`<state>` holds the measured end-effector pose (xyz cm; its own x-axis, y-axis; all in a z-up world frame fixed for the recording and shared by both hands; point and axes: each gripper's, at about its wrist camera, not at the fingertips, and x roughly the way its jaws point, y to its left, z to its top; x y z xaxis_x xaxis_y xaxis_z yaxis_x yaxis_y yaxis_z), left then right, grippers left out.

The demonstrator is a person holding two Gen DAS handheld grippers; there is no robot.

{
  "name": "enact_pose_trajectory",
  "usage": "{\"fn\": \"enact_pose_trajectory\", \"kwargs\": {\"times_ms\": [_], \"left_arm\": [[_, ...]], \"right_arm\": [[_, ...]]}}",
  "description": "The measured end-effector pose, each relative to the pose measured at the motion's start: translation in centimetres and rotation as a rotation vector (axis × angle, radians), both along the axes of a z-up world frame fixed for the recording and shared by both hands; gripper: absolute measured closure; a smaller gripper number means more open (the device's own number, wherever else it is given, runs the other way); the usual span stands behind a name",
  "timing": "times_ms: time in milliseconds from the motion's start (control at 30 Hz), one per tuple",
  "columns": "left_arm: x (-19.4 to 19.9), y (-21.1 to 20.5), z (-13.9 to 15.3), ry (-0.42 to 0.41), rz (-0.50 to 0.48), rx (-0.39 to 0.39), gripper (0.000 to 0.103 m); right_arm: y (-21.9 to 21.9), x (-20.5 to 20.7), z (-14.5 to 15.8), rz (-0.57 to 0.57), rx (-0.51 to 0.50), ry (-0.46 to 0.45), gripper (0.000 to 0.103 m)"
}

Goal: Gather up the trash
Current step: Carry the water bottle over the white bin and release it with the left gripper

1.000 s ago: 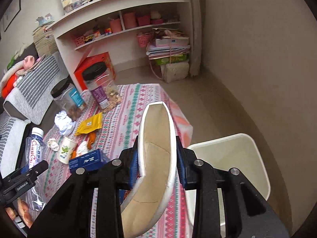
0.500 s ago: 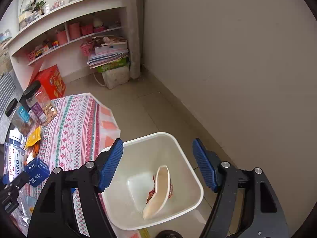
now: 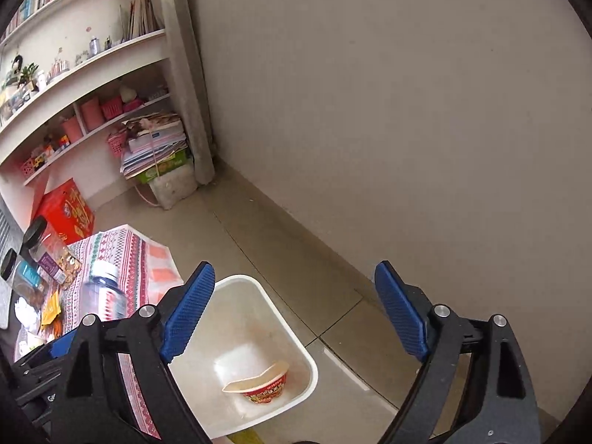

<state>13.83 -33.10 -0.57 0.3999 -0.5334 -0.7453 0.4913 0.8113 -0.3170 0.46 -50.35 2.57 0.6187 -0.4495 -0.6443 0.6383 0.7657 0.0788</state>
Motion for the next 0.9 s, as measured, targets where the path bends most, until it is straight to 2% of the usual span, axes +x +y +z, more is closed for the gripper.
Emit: {"fn": "enact_pose_trajectory", "kwargs": {"times_ms": [133, 500, 767, 900], "left_arm": [[-0.9, 0.1, 1.3, -0.078, 0.014, 0.038, 0.023], [-2.7, 5.4, 2.7, -0.264, 0.122, 0.151, 0.02], [-2.9, 10.4, 2.7, -0.322, 0.231, 0.214, 0.016], [-2.5, 13.4, 2.4, -0.318, 0.28, 0.242, 0.013]], "right_arm": [[0.3, -0.4, 0.3, 0.01, -0.015, -0.013, 0.017], [5.0, 1.3, 0.6, 0.09, -0.079, -0.017, 0.007], [10.2, 2.9, 0.1, 0.178, -0.123, -0.013, 0.007], [12.7, 3.8, -0.2, 0.225, -0.126, -0.023, 0.007]]}}
